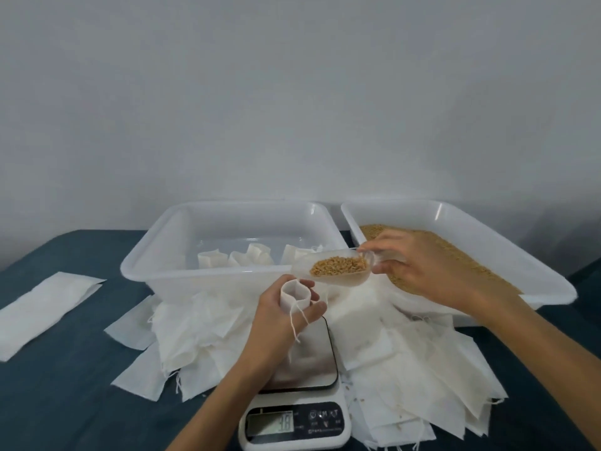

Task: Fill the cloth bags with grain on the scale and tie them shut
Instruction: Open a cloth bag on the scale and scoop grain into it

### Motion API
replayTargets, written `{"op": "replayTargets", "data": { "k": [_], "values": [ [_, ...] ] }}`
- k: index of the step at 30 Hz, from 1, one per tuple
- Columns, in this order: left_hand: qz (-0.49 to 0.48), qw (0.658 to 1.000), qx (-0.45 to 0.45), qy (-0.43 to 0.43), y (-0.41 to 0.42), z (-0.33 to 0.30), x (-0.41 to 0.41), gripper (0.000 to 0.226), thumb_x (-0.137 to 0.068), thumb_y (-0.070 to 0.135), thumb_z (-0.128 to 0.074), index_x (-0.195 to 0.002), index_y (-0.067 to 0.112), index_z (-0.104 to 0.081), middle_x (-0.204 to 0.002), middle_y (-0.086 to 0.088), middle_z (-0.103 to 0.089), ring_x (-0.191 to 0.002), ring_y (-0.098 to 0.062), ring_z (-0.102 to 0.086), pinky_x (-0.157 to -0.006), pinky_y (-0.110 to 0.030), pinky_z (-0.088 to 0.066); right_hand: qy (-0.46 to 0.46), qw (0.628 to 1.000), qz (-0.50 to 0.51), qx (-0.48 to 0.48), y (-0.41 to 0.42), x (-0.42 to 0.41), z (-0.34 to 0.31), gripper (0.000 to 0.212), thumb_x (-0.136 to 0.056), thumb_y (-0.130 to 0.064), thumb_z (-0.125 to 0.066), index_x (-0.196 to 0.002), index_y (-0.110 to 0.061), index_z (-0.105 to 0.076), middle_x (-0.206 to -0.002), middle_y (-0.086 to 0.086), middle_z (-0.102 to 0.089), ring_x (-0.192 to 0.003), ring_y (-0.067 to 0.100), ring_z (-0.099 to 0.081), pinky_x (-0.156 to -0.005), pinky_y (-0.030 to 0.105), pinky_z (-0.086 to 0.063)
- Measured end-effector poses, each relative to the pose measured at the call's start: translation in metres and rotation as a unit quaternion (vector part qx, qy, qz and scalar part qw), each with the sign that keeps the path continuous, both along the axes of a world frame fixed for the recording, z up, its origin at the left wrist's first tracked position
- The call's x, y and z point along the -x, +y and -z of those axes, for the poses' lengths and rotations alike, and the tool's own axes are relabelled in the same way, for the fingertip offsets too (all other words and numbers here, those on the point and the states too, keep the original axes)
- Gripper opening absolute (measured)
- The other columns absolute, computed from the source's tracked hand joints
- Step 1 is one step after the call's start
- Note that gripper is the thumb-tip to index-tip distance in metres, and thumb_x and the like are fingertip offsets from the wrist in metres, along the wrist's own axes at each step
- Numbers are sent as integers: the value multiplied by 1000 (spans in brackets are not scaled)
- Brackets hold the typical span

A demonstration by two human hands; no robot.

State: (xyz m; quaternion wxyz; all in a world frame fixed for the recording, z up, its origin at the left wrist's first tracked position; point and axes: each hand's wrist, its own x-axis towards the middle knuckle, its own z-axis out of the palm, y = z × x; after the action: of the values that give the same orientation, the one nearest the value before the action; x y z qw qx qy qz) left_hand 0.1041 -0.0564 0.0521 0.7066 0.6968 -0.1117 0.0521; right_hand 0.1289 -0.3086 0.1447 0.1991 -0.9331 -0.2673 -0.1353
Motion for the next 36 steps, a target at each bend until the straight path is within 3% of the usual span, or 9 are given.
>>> {"op": "replayTargets", "data": {
  "k": [4, 8, 12, 16, 19, 25, 30, 36],
  "values": [
    [-2, 1000, -7, -4, 2, 2, -1, 33, -75, 29, -85, -103, 19, -71, -93, -4, -76, -89, -21, -73, -76, -45, -58, -21, 999, -2, 40, -1, -1, -8, 38, -93, -16, -69, -130, -24, -67, -113, -15, -63, -104, 7, -58, -96, 36, -47],
    [-5, 1000, -17, 9, 2, 5, -3, 34, -74, 36, -84, -104, 31, -70, -97, -1, -76, -88, -20, -73, -69, -52, -60, -121, 986, -21, 108, 1, -1, -15, 42, -79, -1, -80, -118, -13, -74, -97, -2, -65, -90, 24, -60, -93, 35, -36],
    [-8, 1000, -24, 14, 1, 6, -4, 35, -73, 38, -84, -104, 35, -69, -97, -2, -76, -84, -21, -69, -67, -49, -59, -171, 975, -34, 136, 5, 1, -19, 43, -73, 3, -84, -114, -9, -76, -91, 6, -68, -84, 31, -63, -91, 41, -39],
    [-12, 999, -31, 12, 1, 6, -4, 35, -73, 37, -84, -104, 32, -69, -94, 1, -76, -84, -20, -71, -77, -57, -59, -173, 975, -23, 138, 7, 0, -19, 44, -74, -1, -84, -116, -11, -75, -94, 7, -69, -90, 31, -64, -98, 53, -41],
    [-21, 999, -40, 9, 0, 4, -3, 35, -73, 37, -84, -104, 32, -70, -95, -1, -76, -91, -30, -73, -80, -65, -59, -203, 967, -26, 151, 8, -1, -18, 47, -70, 0, -87, -114, -9, -76, -92, 8, -69, -87, 33, -66, -95, 59, -44],
    [-25, 999, -36, 3, 0, 4, -4, 41, -66, 46, -83, -102, 34, -70, -95, -1, -76, -92, -30, -74, -80, -65, -59, -238, 957, -26, 162, 8, -5, -17, 52, -66, 6, -89, -113, -12, -76, -92, 5, -68, -85, 30, -68, -100, 59, -43],
    [-21, 999, -38, 9, -1, 6, -6, 42, -63, 51, -84, -100, 35, -69, -92, 1, -76, -82, -18, -72, -80, -62, -58, -260, 951, -19, 167, 7, -7, -17, 52, -65, 3, -89, -113, -13, -76, -92, 6, -68, -86, 31, -69, -101, 62, -42],
    [-23, 999, -49, 5, -1, 8, -8, 41, -66, 49, -83, -102, 35, -69, -95, 6, -76, -92, -24, -75, -86, -62, -59, -278, 945, -16, 173, 8, -8, -17, 52, -62, 0, -92, -111, -13, -77, -91, 6, -68, -84, 31, -69, -100, 62, -43]
  ]
}}
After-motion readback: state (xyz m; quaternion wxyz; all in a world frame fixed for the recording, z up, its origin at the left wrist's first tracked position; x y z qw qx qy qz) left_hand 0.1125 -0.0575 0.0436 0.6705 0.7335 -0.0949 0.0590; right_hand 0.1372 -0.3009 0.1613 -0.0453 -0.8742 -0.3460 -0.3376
